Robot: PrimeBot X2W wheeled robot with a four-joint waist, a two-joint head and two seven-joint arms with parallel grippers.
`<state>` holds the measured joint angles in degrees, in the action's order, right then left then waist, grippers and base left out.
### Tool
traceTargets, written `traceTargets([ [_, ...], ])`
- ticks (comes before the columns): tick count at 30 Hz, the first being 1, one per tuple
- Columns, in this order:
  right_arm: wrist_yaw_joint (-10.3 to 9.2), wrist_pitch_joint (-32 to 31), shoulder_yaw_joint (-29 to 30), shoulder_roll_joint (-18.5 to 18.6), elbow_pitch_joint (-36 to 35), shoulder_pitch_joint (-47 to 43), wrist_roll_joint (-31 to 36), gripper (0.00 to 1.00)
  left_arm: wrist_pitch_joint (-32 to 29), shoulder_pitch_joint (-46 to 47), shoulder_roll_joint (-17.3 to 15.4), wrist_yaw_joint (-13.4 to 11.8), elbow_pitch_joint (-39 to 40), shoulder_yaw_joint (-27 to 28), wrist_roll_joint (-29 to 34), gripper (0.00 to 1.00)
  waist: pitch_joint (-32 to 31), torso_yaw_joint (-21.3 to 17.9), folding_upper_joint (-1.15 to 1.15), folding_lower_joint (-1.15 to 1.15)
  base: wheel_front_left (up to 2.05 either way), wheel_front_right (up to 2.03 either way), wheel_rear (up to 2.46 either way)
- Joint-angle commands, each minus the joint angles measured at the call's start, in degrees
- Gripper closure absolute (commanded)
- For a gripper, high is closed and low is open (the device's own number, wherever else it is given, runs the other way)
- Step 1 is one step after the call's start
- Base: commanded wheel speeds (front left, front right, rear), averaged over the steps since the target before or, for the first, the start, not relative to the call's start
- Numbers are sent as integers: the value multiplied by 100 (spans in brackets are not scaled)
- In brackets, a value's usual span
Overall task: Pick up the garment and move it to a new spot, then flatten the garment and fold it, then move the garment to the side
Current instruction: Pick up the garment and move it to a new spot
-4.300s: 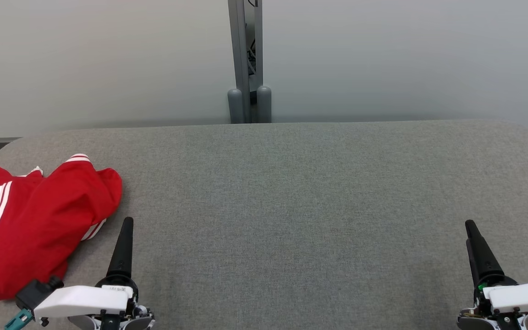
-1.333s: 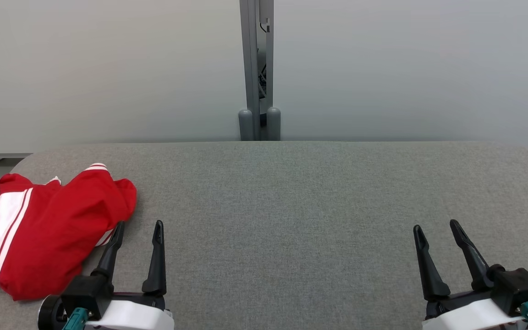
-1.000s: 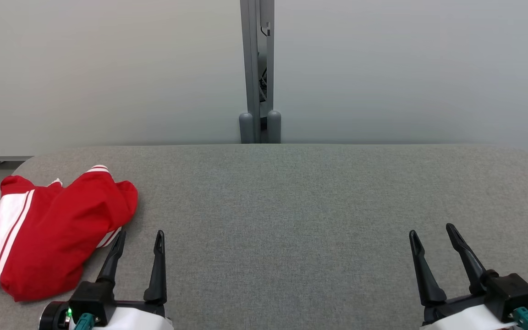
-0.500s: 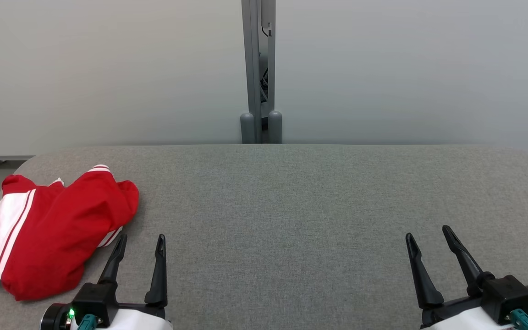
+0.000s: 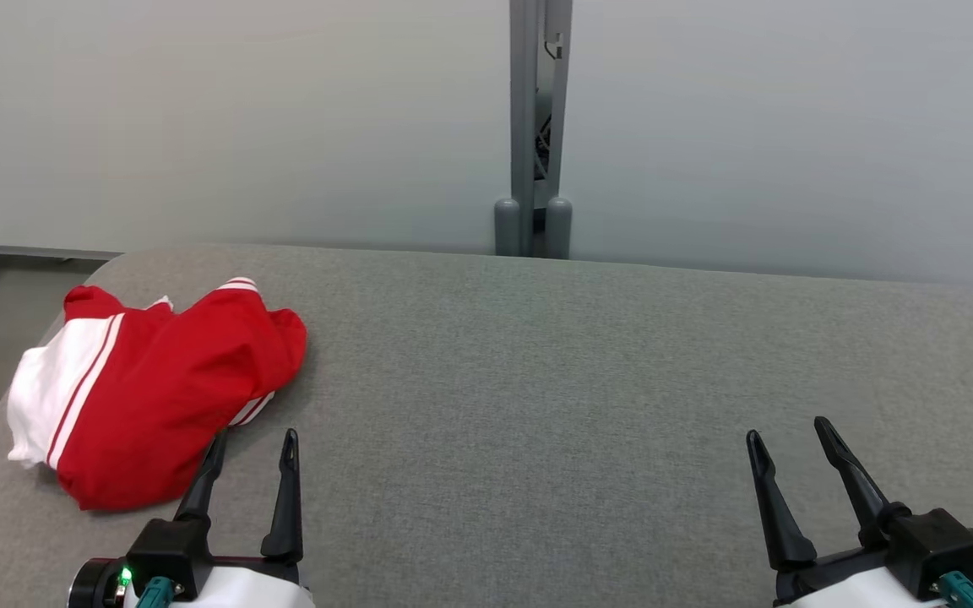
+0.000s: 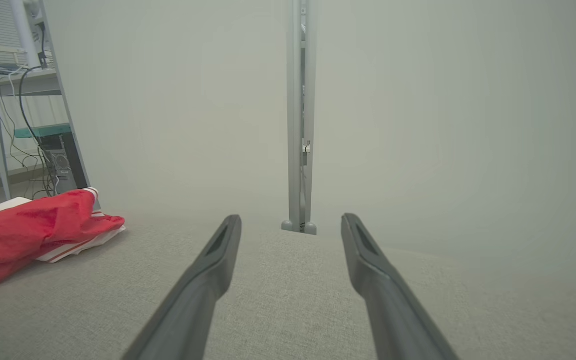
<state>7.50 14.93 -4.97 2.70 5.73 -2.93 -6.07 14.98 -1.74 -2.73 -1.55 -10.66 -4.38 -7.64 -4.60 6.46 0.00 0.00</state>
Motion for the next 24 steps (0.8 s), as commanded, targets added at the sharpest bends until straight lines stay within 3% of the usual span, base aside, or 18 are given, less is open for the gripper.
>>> traceTargets([
  [1, -1, 45, 0, 37, -31, -7, -15, 0, 23, 96, -29, 4, 18, 39, 30, 0, 31, 169, 0, 0, 0, 0, 0],
  [14, -2, 41, -100, 37, -78, 42, -59, 0, 23, 138, -28, -30, 99, 114, 13, 0, 144, 1188, 0, 0, 0, 0, 0],
  [24, -2, 40, -143, 37, -50, 79, -62, 0, 23, 127, -27, -48, 132, 132, -4, 0, 185, 1637, 0, 0, 0, 0, 0],
])
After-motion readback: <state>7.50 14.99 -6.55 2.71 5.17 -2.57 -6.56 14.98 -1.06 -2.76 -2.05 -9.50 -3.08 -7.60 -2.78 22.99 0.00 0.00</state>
